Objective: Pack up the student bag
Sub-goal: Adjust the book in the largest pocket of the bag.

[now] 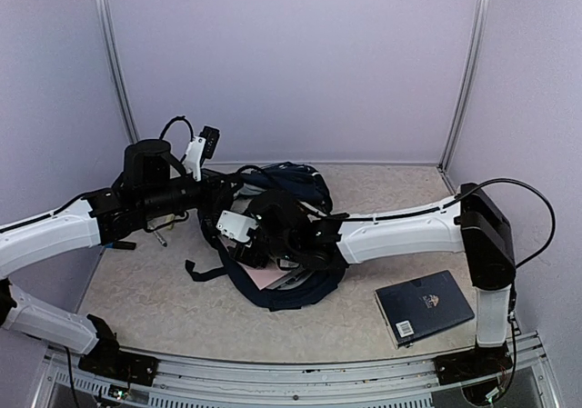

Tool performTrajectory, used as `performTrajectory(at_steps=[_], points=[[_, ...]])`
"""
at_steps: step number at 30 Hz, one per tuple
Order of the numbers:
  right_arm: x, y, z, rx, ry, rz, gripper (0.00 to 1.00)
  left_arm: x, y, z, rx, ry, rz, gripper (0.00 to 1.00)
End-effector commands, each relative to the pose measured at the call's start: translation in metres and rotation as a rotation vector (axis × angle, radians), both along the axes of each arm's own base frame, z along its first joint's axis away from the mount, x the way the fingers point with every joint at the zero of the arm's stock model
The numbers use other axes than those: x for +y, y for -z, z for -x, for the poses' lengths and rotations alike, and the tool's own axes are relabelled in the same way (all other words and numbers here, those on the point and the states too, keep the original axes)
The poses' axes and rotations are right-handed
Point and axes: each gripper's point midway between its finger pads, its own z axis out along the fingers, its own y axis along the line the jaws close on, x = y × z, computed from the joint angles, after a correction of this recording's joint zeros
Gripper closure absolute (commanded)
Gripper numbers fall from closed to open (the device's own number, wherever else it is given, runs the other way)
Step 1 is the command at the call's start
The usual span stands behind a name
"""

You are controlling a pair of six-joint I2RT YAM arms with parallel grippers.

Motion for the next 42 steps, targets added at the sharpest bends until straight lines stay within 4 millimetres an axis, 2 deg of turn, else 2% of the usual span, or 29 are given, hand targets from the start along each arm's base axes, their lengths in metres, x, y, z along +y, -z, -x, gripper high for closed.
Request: performTrajectory(at_steps=[1, 4, 7, 9, 14, 18, 21, 25, 30, 32, 35, 38, 42], points=[[0.0, -0.088, 0.062, 0.116, -0.261, -0.232, 0.27, 0.007, -0.013, -0.004, -0.044, -0.019, 0.037, 1.0], [-0.019, -0.092, 0.087, 0.206, -0.321, -0.242, 0.26, 0.006, -0.009, -0.005, -0.038, -0.017, 0.028, 1.0], [-0.048, -0.086, 0.099, 0.272, -0.292, -0.253, 0.28, 0.005, -0.008, -0.005, -0.039, -0.018, 0.023, 1.0], [-0.076, -0.078, 0.094, 0.308, -0.208, -0.261, 0.33, 0.005, -0.007, -0.005, -0.041, -0.016, 0.015, 1.0], [-0.142, -0.041, 0.071, 0.416, 0.022, -0.282, 0.41, 0.0, -0.007, -0.002, -0.058, -0.001, -0.008, 1.0], [-0.174, -0.015, 0.066, 0.466, 0.099, -0.305, 0.5, -0.008, -0.006, 0.001, -0.063, 0.014, -0.027, 1.0], [-0.179, 0.006, 0.062, 0.507, 0.111, -0.297, 0.58, -0.015, -0.006, 0.004, -0.075, 0.027, -0.041, 1.0], [-0.162, 0.024, 0.048, 0.53, 0.098, -0.278, 0.63, -0.022, -0.007, 0.006, -0.093, 0.041, -0.06, 1.0], [-0.122, 0.011, 0.017, 0.501, 0.054, -0.312, 0.69, -0.031, -0.006, 0.01, -0.107, 0.068, -0.076, 1.0], [-0.107, 0.007, 0.01, 0.498, 0.032, -0.316, 0.71, -0.034, -0.005, 0.013, -0.108, 0.08, -0.087, 1.0], [-0.096, 0.006, 0.003, 0.5, 0.025, -0.321, 0.71, -0.036, -0.001, 0.015, -0.106, 0.09, -0.101, 1.0], [-0.097, 0.008, 0.001, 0.519, 0.045, -0.298, 0.72, -0.033, 0.004, 0.014, -0.105, 0.075, -0.111, 1.0], [-0.126, 0.006, 0.006, 0.555, 0.158, -0.279, 0.72, -0.02, 0.006, 0.008, -0.118, 0.01, -0.118, 1.0]])
